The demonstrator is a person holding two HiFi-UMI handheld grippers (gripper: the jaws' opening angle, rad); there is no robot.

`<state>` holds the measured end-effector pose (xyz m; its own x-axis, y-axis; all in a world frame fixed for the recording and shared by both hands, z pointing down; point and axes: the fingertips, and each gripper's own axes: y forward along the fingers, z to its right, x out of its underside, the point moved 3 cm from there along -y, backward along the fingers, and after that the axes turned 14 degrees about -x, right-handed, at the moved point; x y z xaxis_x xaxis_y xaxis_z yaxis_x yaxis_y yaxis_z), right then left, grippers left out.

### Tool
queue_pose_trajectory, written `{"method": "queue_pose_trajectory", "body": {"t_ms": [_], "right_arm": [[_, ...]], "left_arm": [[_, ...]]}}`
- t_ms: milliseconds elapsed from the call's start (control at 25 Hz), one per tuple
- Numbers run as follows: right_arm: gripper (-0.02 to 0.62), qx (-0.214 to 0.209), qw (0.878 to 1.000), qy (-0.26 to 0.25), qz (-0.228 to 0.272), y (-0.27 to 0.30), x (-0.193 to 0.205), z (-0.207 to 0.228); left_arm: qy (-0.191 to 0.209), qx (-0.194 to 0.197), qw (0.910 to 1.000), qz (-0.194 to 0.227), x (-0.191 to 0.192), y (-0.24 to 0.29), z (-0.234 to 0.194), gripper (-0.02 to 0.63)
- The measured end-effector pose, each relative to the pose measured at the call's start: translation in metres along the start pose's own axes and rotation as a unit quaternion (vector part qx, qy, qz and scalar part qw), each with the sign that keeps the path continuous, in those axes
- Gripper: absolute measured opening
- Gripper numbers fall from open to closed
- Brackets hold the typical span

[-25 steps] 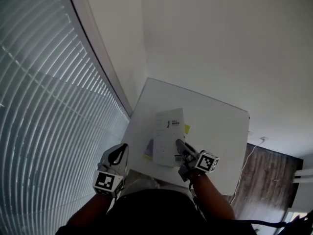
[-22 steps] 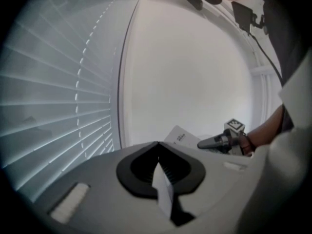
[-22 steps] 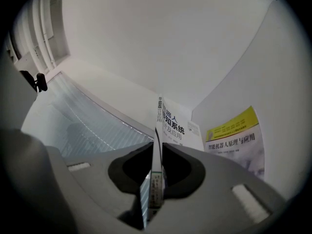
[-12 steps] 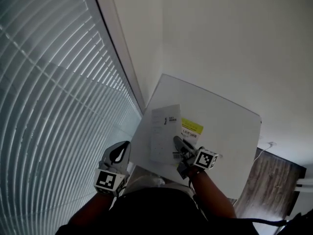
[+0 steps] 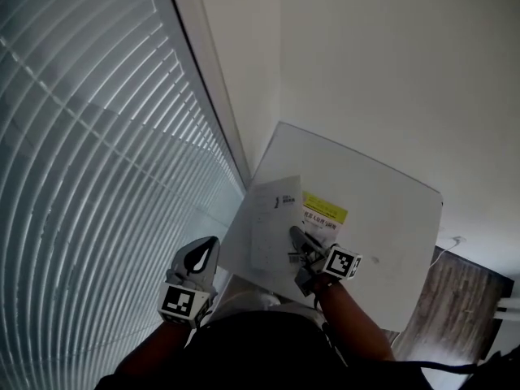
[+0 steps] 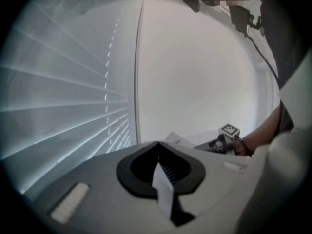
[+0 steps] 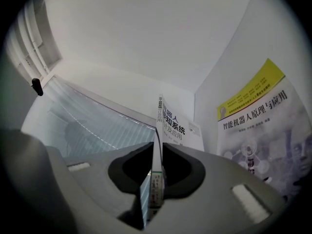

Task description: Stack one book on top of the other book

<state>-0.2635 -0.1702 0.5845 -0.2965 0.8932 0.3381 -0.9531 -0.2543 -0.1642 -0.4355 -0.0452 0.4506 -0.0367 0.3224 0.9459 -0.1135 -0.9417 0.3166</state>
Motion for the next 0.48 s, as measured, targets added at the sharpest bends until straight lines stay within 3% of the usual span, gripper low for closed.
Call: {"method": "queue_pose_trajectory", "body": {"t_ms": [480], "right_arm": [[0.054,0.037,0.999,0.003,0.033,-0.027,-0.002,0.009]], "left_arm": [[0.006,0.025,0.9997,-0.004,0.001,-0.003,0.003,0.003]]}}
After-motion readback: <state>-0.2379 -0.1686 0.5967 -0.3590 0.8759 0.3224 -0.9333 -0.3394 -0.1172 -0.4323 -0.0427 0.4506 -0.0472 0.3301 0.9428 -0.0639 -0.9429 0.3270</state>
